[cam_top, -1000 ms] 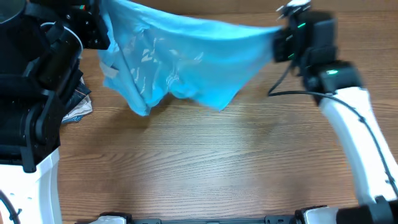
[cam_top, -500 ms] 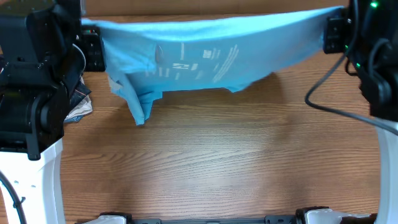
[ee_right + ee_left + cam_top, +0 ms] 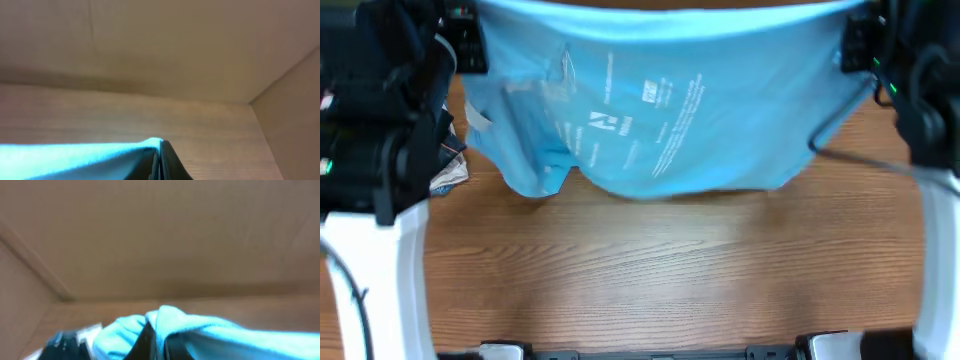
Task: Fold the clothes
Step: 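Stretch the shirt between both grippers and lay it flat on the table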
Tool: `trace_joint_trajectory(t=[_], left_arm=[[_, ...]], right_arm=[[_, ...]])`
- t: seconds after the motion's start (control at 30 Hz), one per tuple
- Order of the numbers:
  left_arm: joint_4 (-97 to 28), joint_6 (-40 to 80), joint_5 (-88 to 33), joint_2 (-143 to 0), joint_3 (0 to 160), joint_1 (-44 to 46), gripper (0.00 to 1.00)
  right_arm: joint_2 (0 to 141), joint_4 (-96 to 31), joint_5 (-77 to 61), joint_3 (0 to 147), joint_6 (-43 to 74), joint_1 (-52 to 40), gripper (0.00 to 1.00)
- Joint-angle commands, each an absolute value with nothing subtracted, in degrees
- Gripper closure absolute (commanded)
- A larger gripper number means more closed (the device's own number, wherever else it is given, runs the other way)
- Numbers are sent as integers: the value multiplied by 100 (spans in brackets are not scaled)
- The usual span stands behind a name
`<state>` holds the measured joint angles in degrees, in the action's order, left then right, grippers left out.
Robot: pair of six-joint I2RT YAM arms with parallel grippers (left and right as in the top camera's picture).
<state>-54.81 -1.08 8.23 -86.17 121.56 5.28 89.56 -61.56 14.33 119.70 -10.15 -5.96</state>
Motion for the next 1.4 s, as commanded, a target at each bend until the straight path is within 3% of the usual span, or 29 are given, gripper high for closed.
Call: trace_joint_trajectory(t=[0.0, 0.23, 0.37, 0.5, 0.83, 1.03, 1.37], left_arm=[[-4587, -478, 1002, -9487, 12197, 504, 96], [-2423, -495, 1857, -10071, 12217, 397, 96], [-2213, -499, 1837, -9998, 12663, 362, 96], [-3315, -497, 1490, -9946, 13235, 355, 96], [-8281, -108, -598, -10315, 13061, 377, 96], [-9013, -108, -644, -10842, 12243, 379, 96], [-8825, -128, -1496, -11472, 10265, 462, 96]], right_arm=[[9776, -5319, 1549, 12033, -1138, -464, 96], [10055, -3756, 1949, 12116, -1055, -373, 96], [9907, -3667, 2477, 12427, -1061, -370, 96], [9758, -4209, 2427, 12501, -1074, -373, 96], [10057, -8143, 899, 12173, -858, -322, 96], [10224, -8818, 633, 11421, -845, -322, 96], [10224, -8711, 679, 9480, -768, -311, 96]])
